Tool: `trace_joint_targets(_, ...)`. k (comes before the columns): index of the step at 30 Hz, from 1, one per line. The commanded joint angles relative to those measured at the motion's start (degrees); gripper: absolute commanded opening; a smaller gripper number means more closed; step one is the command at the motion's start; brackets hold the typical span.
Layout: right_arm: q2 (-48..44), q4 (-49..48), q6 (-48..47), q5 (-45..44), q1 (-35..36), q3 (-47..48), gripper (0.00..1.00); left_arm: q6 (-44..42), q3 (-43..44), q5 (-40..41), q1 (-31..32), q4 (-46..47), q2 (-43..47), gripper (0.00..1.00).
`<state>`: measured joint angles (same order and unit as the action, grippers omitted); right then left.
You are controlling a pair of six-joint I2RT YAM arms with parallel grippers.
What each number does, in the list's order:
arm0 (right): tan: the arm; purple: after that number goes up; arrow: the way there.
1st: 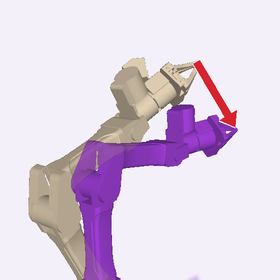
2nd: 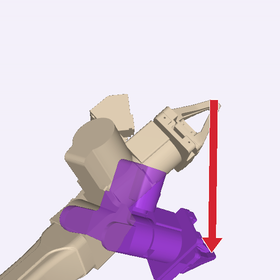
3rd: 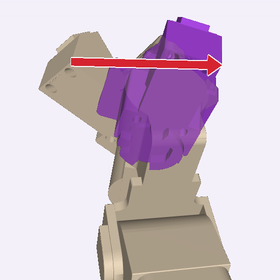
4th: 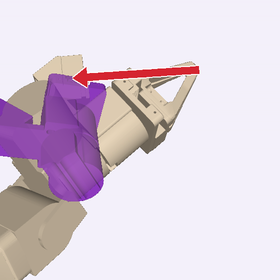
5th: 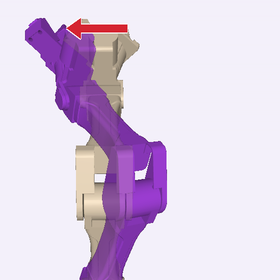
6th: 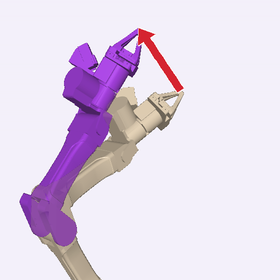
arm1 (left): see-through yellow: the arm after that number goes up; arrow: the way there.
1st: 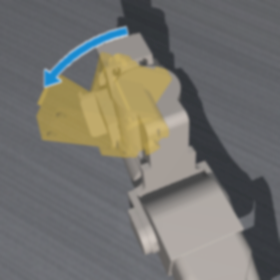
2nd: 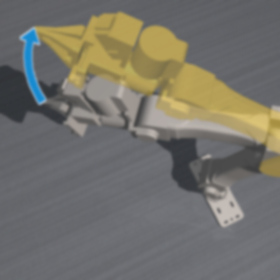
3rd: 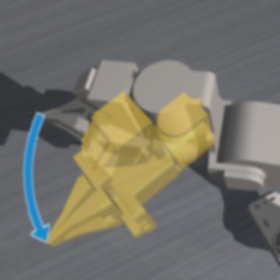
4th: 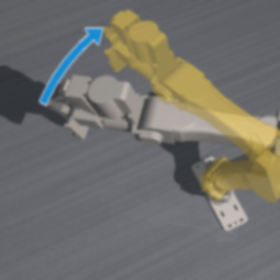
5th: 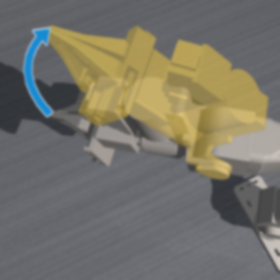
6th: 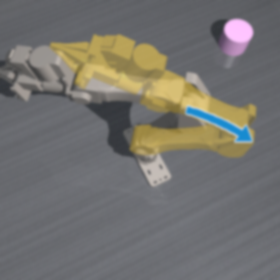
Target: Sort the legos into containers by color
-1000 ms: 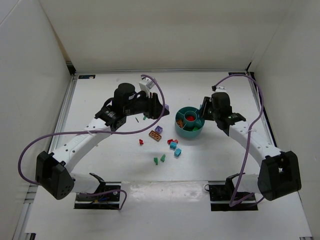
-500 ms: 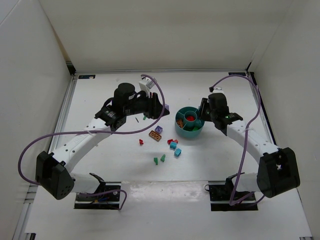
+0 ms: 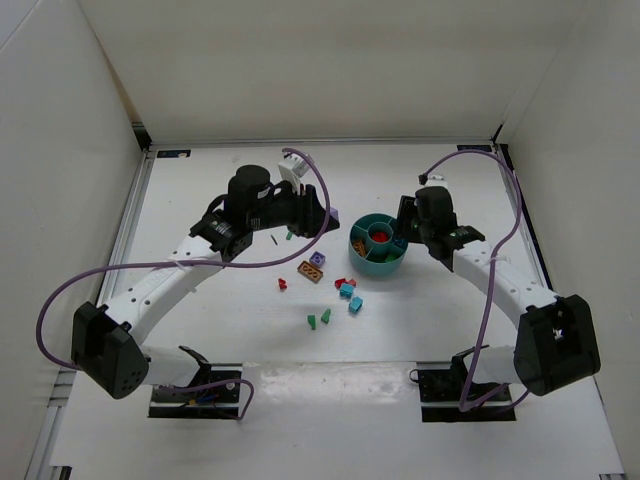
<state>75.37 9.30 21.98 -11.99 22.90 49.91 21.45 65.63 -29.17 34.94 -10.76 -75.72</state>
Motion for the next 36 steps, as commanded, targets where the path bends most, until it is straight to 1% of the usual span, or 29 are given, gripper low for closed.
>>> trace_joint_targets(1,-1.11,-0.25,0.08,-0.41,0.05,1.16,0.55,-0.01,2.40,-0.80,-0.22,0.13,-0.04,0.29)
trace_joint_targets(7,-3.91,0.28,-0.09,-0.05,0.22,0.98,0.55,-0.53,3.89,-0.63,-0.13,-1.36,-1.79,0.29)
trace_joint_targets(11,-8.12,1.77,-0.27,0.73,-0.92,1.16,0.55,-2.11,8.19,-2.11,-0.22,-3.11,-5.31,0.29)
trace_joint_targets(12,-8.83,2.38,-0.44,1.09,-1.10,1.15,0.55,-2.38,9.07,-2.21,-0.13,-4.43,-7.31,0.29)
trace_joint_targets(14,-10.50,3.18,-0.27,2.31,-2.85,0.89,0.55,-3.43,14.06,-2.38,0.30,-7.23,-10.92,0.29)
trace_joint_targets(15,-11.55,3.88,-0.27,3.89,-4.16,0.72,0.55,-3.78,15.31,-2.56,0.31,-8.30,-14.68,0.29)
trace_joint_targets(16,-12.52,4.06,-0.09,4.51,-4.78,0.54,0.55,-4.57,17.85,-2.39,0.83,-11.18,-16.02,0.29)
trace_joint_targets(17,-12.97,4.32,0.34,6.61,-6.96,0.45,0.55,-4.93,20.74,-2.65,0.83,-12.16,-17.25,0.29)
trace_joint_targets(18,-13.41,4.50,0.43,7.24,-7.60,-0.25,0.55,-5.36,21.90,-2.21,1.18,-12.96,-20.83,0.27)
trace_joint_targets(20,-15.16,4.50,0.52,9.69,-10.05,-0.95,0.55,-5.81,26.29,-1.68,1.88,-15.68,-22.88,0.27)
trace_joint_targets(21,-15.52,4.59,0.44,10.05,-10.59,-1.48,0.55,-5.81,28.22,-1.59,2.06,-16.39,-25.94,0.27)
trace_joint_targets(25,-16.75,5.64,-0.18,11.20,-12.78,-1.22,0.55,-5.37,32.45,-1.95,2.59,-18.41,-30.97,0.27)
trace_joint_targets(26,-16.58,5.82,-0.18,11.20,-12.79,-0.78,0.55,-5.37,33.77,-2.03,2.76,-18.59,-33.33,0.27)
trace_joint_targets(30,-16.66,6.43,-0.36,11.02,-12.79,-0.78,0.55,-5.81,38.69,-0.98,3.64,-21.40,-37.38,0.27)
trace_joint_targets(31,-16.84,6.43,-0.44,11.20,-12.70,-0.78,0.55,-5.63,39.22,0.50,3.91,-21.40,-37.83,0.27)
trace_joint_targets(36,-16.40,6.61,-0.80,11.37,-13.49,-0.87,0.55,-5.54,41.60,1.22,4.09,-22.10,-41.78,0.29)
